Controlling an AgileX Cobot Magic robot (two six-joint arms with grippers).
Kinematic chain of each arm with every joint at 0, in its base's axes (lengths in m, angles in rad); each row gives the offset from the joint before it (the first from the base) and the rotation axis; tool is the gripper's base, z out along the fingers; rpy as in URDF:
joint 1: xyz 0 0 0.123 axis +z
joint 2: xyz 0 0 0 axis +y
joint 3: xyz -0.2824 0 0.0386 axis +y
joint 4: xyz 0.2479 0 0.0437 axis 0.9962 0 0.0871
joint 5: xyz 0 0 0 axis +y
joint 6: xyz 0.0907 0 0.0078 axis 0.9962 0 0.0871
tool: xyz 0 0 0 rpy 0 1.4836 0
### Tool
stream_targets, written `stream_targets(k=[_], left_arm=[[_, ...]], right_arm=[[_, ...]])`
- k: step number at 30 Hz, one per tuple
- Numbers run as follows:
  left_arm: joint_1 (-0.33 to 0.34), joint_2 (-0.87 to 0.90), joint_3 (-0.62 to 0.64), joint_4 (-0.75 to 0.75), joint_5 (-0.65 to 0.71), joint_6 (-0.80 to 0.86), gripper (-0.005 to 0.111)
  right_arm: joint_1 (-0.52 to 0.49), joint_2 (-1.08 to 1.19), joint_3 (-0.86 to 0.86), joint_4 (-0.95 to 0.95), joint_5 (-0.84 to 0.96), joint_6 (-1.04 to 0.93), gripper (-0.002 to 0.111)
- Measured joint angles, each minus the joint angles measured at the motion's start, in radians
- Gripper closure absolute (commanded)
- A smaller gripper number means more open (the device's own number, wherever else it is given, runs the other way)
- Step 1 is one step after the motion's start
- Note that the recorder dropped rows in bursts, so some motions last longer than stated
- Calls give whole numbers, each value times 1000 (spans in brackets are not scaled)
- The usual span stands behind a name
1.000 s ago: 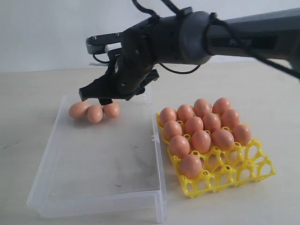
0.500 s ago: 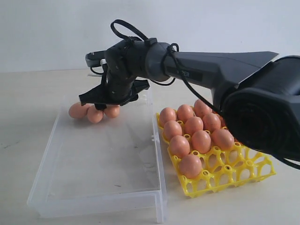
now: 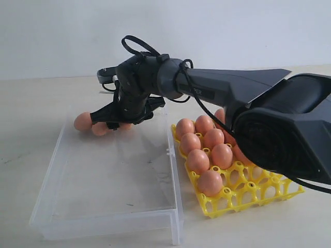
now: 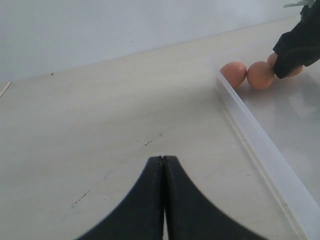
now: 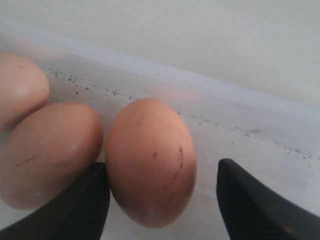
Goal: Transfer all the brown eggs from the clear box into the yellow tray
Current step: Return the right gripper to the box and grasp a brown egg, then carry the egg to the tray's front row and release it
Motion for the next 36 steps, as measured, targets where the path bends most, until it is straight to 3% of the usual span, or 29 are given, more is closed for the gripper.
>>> stream_targets(k=[3,6,7,14,19,28,36], left_arm=[[0,0,0,0,0,0,107],[0,0,0,0,0,0,107],[0,0,0,0,0,0,107],[0,0,0,0,0,0,107],[0,0,0,0,0,0,107],[0,0,0,0,0,0,107],[0,0,0,0,0,0,107]], right_arm=[[0,4,0,7,-16,-6,73],[0,4,0,14,-35,-7,104],[0,4,0,14,-37,-10,108],[0,-7,9,32,-43,-63,108],[14,-132,180,41,-179,-115,108],[37,-591,913,78,-802,-221,108],[37,-931,1371,293,-1084,-541,108]])
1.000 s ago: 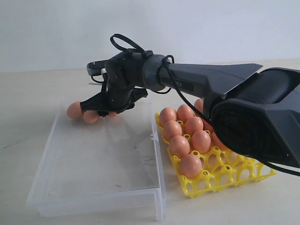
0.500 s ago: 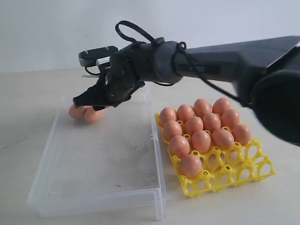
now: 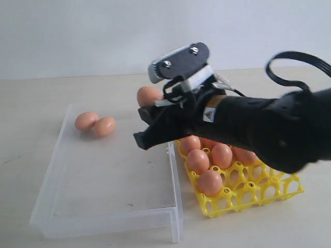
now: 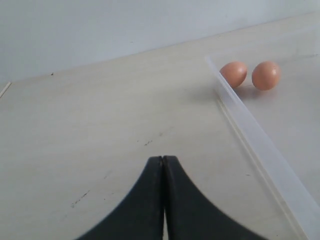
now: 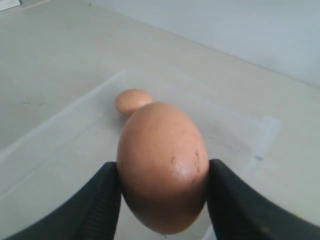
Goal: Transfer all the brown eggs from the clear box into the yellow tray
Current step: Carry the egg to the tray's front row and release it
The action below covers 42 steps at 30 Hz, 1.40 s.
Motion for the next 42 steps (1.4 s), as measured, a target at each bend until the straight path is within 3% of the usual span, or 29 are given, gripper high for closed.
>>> stream_targets(k=[8,15,32,35,40,42], left_arm=[[0,0,0,0,0,0,107],[0,0,0,0,0,0,107],[0,0,0,0,0,0,107],[0,0,0,0,0,0,107],[0,0,0,0,0,0,107],[0,0,0,0,0,0,107]], right_arm=[[0,-169,342,257,-224,-98,108],[0,-176,536,317,-344,-17,108],[0,70,539,245,-464,178,107],[0,76,537,243,-472,180,95],[0,76,537,242,-472,182,59],[0,76,537,242,-472,182,51]])
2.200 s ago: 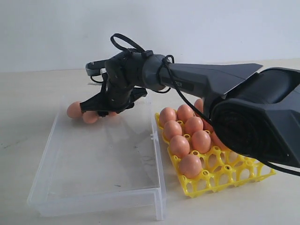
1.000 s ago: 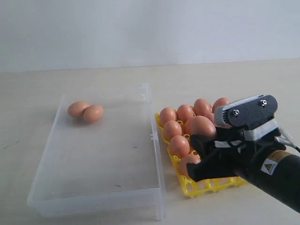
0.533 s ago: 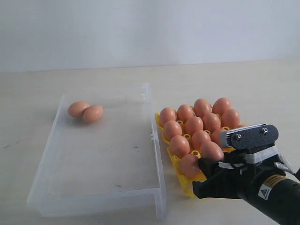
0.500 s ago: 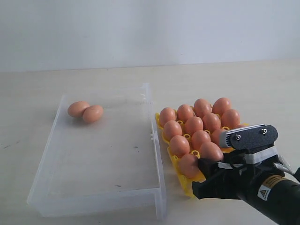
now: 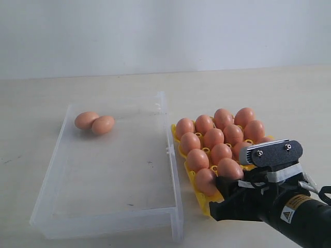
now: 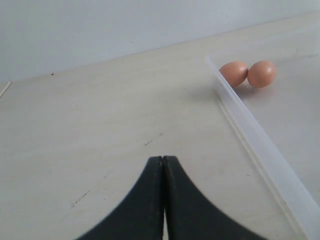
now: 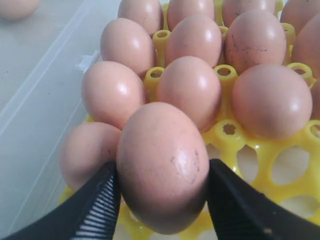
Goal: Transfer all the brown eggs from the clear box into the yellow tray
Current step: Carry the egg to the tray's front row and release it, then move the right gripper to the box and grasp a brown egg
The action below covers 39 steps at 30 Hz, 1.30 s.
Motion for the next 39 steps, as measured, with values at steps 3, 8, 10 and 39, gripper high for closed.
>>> stream_targets(k=[3,8,10,39], left_arm=[[0,0,0,0,0,0,107],[0,0,0,0,0,0,107],[0,0,0,0,0,0,107],[0,0,0,0,0,0,107]], right_arm=[[0,-2,0,0,6,0,48],[0,-76,0,24,48,-67,48],[0,-141,0,52,84,-135,49],[4,342,-1199,-71,1153,249,29]])
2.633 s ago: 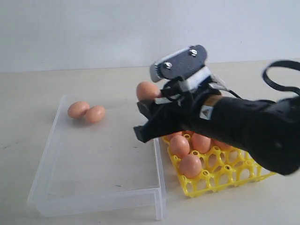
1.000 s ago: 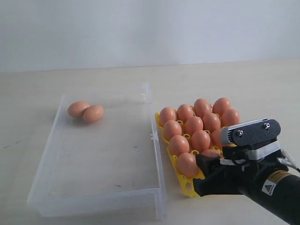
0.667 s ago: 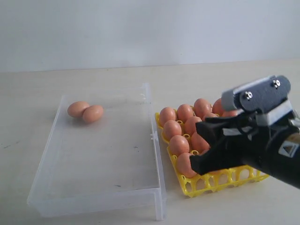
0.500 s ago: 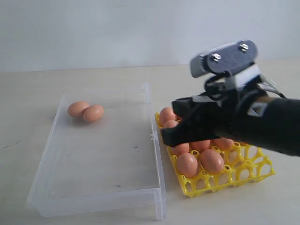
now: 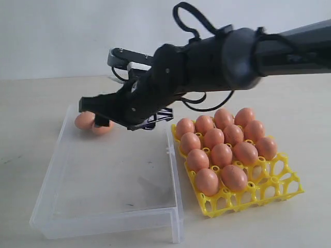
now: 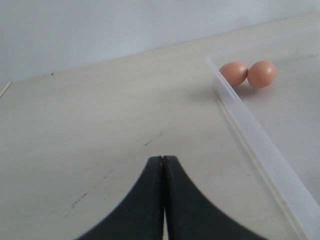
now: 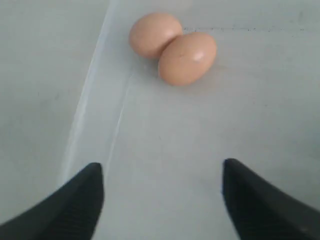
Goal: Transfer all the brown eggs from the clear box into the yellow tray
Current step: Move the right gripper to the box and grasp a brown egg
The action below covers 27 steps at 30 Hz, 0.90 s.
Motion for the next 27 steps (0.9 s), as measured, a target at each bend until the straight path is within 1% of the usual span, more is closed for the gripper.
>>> stream_targets(k=[1,2,3,4,5,9,12,18,20,22,25,26,27], left_arm=[[0,0,0,0,0,0,107],[0,0,0,0,0,0,107],[0,0,0,0,0,0,107],[0,0,0,0,0,0,107],[0,0,0,0,0,0,107],[0,0,0,0,0,0,107],[0,0,0,0,0,0,107],[0,0,0,0,0,0,107],[0,0,0,0,0,0,107],[0,0,0,0,0,0,107],[0,0,0,0,0,0,107],[0,0,0,0,0,0,107],[0,0,0,0,0,0,107]], right_arm=[[0,31,-35,-12,-2,87,31],[0,69,-76,-27,-13,190,36],[0,139,-152,-59,-28,348,40],[0,172,-189,-78,-29,422,46],[0,227,-248,-107,-29,531,47],[0,353,-393,-195,3,740,47],[0,410,-461,-273,41,818,47],[0,475,-548,-323,63,895,47],[-2,494,-575,-323,65,904,51],[-4,500,-585,-323,68,914,64],[-8,502,-585,-323,76,930,100],[-8,502,-587,-318,79,931,107],[-8,502,-589,-318,81,920,108]])
